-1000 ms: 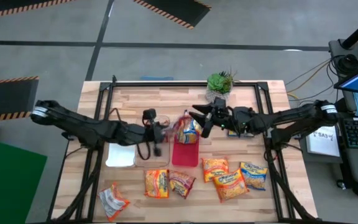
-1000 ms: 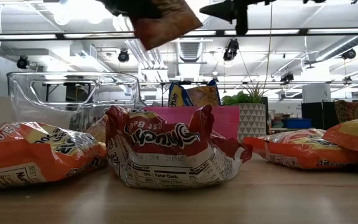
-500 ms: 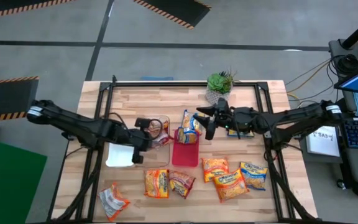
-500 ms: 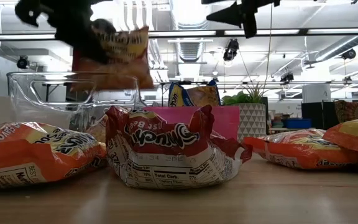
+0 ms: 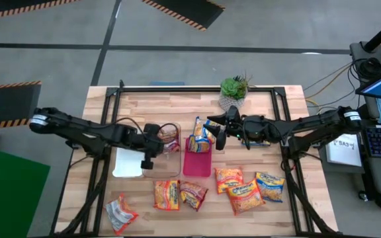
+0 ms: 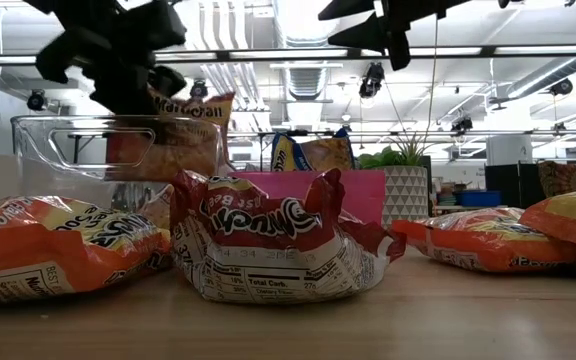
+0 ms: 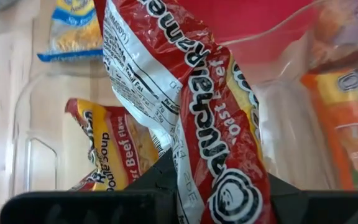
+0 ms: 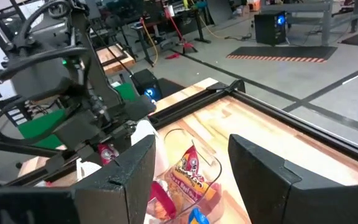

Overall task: Sort Maruchan noodles
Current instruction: Put the red noodle pack into the transparent bin, then put the blue noodle pack into the red bin

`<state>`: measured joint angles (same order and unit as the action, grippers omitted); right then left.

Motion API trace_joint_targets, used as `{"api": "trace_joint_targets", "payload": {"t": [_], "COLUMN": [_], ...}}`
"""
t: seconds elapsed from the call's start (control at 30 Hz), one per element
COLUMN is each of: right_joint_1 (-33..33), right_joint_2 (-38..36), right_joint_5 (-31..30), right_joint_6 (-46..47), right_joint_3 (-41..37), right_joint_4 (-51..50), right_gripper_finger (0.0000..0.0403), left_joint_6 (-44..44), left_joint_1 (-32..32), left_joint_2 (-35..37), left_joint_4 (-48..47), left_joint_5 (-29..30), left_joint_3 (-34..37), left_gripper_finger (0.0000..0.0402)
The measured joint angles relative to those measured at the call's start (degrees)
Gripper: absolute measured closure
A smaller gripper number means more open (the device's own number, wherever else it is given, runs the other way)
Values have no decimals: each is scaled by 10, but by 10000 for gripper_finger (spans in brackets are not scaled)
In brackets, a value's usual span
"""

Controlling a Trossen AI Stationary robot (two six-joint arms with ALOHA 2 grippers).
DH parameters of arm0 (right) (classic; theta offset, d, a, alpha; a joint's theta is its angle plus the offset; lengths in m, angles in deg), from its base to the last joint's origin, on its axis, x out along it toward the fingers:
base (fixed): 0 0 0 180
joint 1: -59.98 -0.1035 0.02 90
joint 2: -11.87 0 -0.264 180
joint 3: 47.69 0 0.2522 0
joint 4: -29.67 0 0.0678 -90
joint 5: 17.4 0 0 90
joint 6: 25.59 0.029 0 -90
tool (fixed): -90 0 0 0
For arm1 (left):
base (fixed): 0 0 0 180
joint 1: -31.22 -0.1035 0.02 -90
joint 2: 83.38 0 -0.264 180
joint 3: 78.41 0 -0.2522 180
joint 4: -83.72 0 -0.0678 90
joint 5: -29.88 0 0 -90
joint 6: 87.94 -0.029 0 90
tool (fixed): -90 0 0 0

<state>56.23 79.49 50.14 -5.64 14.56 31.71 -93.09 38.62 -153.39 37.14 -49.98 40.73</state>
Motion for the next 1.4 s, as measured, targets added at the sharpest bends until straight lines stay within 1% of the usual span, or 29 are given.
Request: {"api": "trace_joint_targets", "payload": {"t": [0.1, 0.2, 0.3, 0.43, 0.57, 0.73, 0.87, 1.0, 1.13, 1.4], "right_joint_1": [0, 0, 0, 0, 0, 0, 0, 0, -2, -2], "right_joint_2": [0, 0, 0, 0, 0, 0, 1, 1, 1, -21], "right_joint_5": [0, 0, 0, 0, 0, 0, -1, -1, 0, 0], "right_joint_6": [0, 3, 11, 11, 11, 4, -2, -1, 4, 51], "right_joint_3": [0, 0, 0, 0, 0, 0, 0, 0, 0, 0], "right_joint_4": [-13, -26, -47, -60, -61, -63, -66, -66, -71, -125], "right_gripper_finger": [211, 211, 211, 211, 211, 211, 211, 211, 211, 211], "left_joint_6": [-1, -1, -15, -23, -21, -16, -19, -17, -2, 1], "left_joint_1": [-18, -23, -23, -28, -35, -36, -36, -36, -36, -35], "left_joint_2": [-12, -29, -42, -54, -53, -50, -47, -43, -42, -42], "left_joint_4": [-1, -1, -2, 3, -1, -17, -29, -37, -69, -105], "left_joint_5": [-6, -5, -2, 1, 7, 71, 135, 145, 154, 155], "left_joint_3": [3, 4, 3, 2, 2, 2, 2, -1, -6, -61], "left_gripper_finger": [350, 348, 337, 304, 259, 211, 189, 185, 191, 196]}}
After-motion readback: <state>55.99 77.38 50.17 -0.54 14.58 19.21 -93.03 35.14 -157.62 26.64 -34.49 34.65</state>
